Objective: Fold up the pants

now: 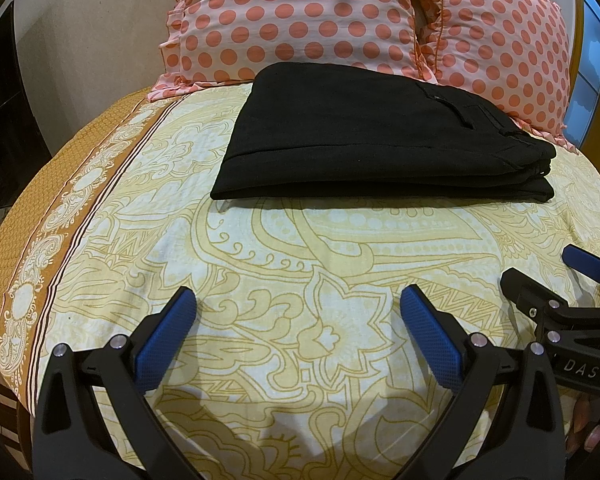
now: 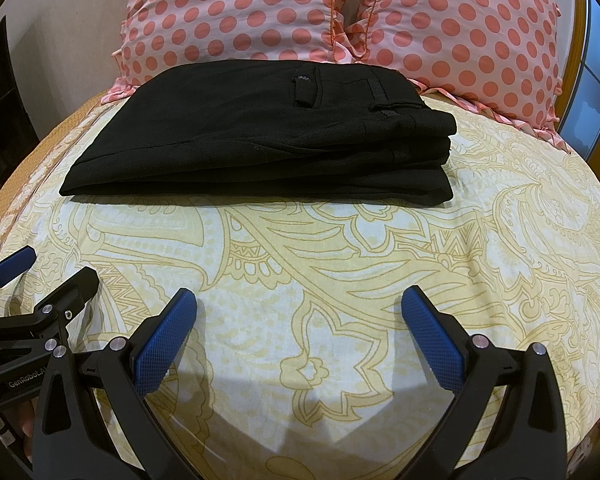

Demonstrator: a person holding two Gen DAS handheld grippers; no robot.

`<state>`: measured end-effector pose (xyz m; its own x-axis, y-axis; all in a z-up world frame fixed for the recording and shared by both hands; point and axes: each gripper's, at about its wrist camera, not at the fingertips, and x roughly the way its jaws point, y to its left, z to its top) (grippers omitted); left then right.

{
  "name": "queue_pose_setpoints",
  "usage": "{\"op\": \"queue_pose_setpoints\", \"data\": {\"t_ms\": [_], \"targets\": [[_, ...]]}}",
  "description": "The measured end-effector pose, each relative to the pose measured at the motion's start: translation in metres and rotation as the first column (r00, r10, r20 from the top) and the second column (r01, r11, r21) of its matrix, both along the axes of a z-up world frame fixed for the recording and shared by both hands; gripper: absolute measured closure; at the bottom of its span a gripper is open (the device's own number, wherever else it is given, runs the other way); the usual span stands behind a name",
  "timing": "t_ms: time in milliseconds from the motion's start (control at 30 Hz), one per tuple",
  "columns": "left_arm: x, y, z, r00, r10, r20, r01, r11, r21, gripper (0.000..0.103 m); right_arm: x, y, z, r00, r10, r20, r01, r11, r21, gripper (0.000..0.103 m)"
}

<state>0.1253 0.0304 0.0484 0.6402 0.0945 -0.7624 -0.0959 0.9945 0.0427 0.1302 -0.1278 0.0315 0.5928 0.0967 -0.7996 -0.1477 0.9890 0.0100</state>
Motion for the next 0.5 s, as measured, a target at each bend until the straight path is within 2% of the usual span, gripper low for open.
{"op": "queue_pose_setpoints", "data": {"t_ms": [500], "targets": [[0.0006, -0.0006, 0.0003, 1.0, -0.007, -0.008, 0.007, 1.0, 0.0, 0.002, 0.0001, 0.0001, 0.0, 1.0, 0.0, 0.0, 0.0, 1.0, 0.0, 0.001]]}}
